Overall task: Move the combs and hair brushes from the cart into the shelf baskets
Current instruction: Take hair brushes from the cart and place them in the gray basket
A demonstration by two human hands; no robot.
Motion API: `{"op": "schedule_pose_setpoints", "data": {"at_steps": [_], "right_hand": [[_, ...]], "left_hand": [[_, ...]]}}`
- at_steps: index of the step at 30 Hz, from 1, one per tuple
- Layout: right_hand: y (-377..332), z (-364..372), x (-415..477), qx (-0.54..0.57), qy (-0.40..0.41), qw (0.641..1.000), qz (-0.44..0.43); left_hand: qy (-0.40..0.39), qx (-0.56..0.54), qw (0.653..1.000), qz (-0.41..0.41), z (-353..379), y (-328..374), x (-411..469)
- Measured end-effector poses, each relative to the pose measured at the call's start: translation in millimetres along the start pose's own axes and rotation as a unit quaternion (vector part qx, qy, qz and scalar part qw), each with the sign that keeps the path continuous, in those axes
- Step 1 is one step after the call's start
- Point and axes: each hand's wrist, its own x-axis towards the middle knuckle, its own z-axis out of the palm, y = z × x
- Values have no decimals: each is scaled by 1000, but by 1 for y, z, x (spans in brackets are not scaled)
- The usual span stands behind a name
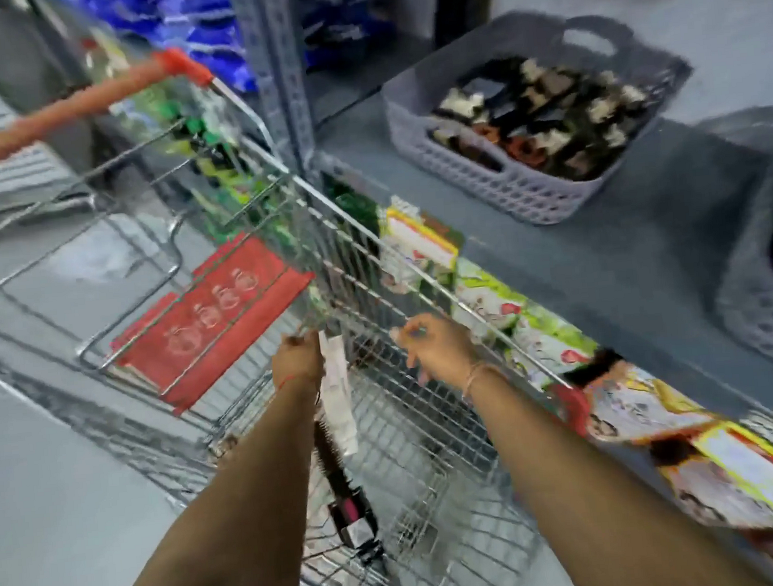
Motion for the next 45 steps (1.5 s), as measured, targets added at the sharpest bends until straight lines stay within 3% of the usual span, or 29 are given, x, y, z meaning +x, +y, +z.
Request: {"op": "schedule_pose_setpoints", "data": {"at_steps": [7, 14, 21, 24, 27, 29, 31, 35, 37, 42, 45], "right_hand": [[84, 107, 43, -102, -198, 961, 166], [141, 214, 27, -279, -214, 924, 151], [156, 227, 23, -352, -166, 914, 113], [159, 215, 32, -294, -140, 940, 101], [166, 189, 38, -67, -88, 977, 184], [169, 167, 45, 123, -45, 953, 273], [173, 149, 54, 215, -8, 925, 314], [168, 134, 60, 261, 16, 911, 318], [157, 131, 53, 285, 27, 912, 295], [114, 122, 17, 238, 118, 955, 135], [95, 113, -6, 184, 164, 968, 49]], "left_hand": [[0, 92, 983, -158, -11, -84, 65], [55, 128, 978, -157, -1, -110, 145], [56, 134, 970, -195, 1, -164, 141], [52, 208, 962, -169, 8, -173, 133], [56, 229, 956, -176, 10, -170, 137], [58, 194, 958, -201, 13, -168, 141], [64, 141, 961, -231, 20, -166, 136], [117, -3, 962, -245, 40, -156, 113], [123, -72, 967, -213, 47, -146, 97], [82, -108, 989, -58, 47, -107, 54], [90, -105, 990, -11, 42, -97, 24]]}}
